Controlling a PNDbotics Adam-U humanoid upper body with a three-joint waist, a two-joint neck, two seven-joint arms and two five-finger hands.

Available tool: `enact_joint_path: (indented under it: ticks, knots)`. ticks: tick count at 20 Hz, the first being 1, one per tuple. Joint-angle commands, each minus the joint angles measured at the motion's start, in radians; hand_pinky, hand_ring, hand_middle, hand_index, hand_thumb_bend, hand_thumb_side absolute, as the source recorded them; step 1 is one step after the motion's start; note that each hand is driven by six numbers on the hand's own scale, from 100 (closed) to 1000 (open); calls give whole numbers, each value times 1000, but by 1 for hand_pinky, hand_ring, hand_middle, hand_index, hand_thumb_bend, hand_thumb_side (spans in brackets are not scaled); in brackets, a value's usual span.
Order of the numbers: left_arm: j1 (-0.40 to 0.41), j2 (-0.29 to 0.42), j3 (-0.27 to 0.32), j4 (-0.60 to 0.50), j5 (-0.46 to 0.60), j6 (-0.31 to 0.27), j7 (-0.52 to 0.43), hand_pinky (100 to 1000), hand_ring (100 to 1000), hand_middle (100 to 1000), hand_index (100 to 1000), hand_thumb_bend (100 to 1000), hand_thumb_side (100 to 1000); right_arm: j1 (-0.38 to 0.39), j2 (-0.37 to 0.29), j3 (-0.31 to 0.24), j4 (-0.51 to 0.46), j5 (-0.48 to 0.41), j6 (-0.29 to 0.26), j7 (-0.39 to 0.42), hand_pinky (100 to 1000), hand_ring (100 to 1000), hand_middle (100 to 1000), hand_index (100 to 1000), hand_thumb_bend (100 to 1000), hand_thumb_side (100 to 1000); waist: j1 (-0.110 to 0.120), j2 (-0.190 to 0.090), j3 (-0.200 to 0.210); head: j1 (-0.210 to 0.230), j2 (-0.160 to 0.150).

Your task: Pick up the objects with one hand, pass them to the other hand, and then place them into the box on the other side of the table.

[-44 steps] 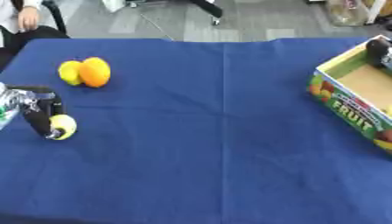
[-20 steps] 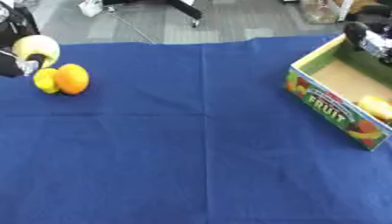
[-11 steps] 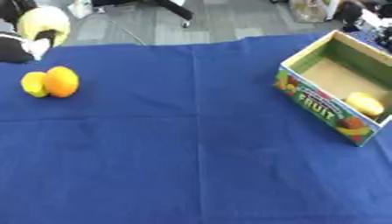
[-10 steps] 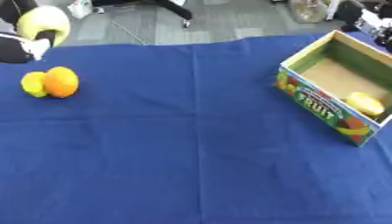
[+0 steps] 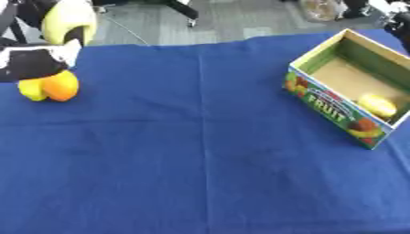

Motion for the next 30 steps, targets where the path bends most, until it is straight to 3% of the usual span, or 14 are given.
enact_joint_path:
  ticks: [1, 16, 22, 30]
  knots:
    - [-4, -26, -7, -3, -42, -29, 52, 604, 464, 431, 450, 100, 100, -32, -39, 7, -19, 5, 5, 28, 715, 845, 894, 948, 503, 292, -16, -34, -2, 0, 5]
    - [-38, -147, -91, 300, -54, -221, 273, 605, 457, 424, 441, 100, 100, -260, 0, 173, -19, 168, 91, 237, 729, 839, 860, 922, 625, 223, -36, -48, -22, 10, 18]
    - [-62, -191, -97, 392, -11, -285, 365, 601, 449, 417, 434, 100, 100, -361, 12, 233, -19, 260, 128, 329, 736, 832, 841, 910, 628, 238, -43, -53, -28, 20, 18]
    - [-86, -234, -120, 498, 50, -340, 496, 601, 444, 413, 430, 100, 121, -436, 35, 300, -19, 391, 175, 460, 737, 825, 825, 896, 612, 231, -50, -51, -30, 22, 16]
